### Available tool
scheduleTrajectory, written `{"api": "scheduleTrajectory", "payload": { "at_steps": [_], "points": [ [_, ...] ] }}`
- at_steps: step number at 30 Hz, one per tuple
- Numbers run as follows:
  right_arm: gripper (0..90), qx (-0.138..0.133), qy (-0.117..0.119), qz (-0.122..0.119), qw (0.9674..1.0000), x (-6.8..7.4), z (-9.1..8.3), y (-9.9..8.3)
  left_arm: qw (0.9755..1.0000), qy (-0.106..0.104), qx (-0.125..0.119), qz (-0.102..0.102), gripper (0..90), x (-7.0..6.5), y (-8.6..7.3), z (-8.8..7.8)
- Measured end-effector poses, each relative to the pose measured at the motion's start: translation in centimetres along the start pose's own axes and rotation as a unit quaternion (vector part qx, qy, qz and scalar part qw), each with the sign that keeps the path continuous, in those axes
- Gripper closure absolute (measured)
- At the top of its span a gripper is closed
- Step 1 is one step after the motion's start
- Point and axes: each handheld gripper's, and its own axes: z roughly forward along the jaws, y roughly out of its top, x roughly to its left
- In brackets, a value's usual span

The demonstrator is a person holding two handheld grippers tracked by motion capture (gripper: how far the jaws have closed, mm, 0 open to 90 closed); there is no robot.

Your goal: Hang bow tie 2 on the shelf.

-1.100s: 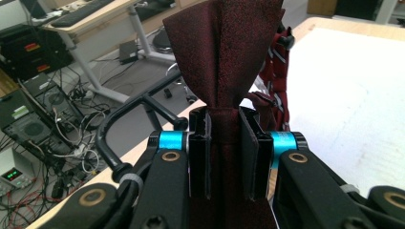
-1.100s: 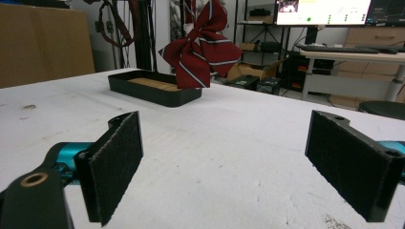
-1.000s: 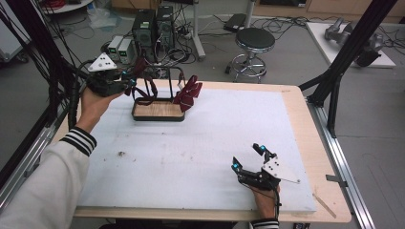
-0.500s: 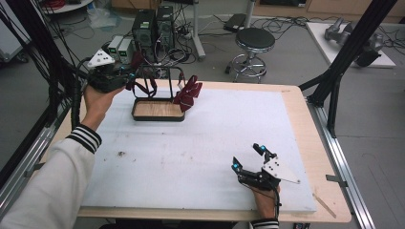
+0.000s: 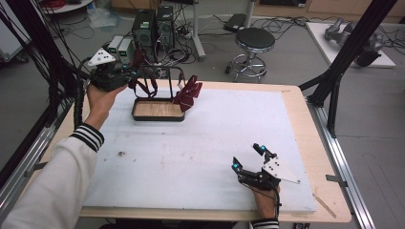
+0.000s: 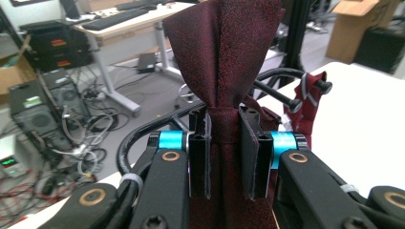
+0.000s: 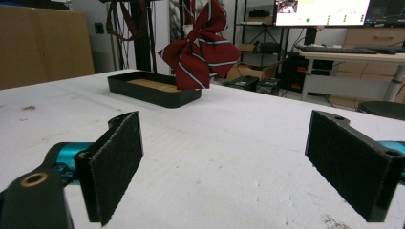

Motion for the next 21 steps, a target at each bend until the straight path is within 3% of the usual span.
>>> {"api": "scheduleTrajectory", "payload": {
  "at_steps": [9, 21],
  "points": [
    [11.8, -0.001, 0.0, -0.001, 1.0, 0.0, 0.0, 0.0, 0.9992, -0.033, -0.011, -0.02, 75.7, 0.7, 0.1, 0.3],
    [11.8, -0.001, -0.001, 0.0, 1.0, 0.0, 0.0, 0.0, 0.999, -0.032, -0.007, -0.032, 75.7, 2.0, -0.5, 0.9]
  ]
}}
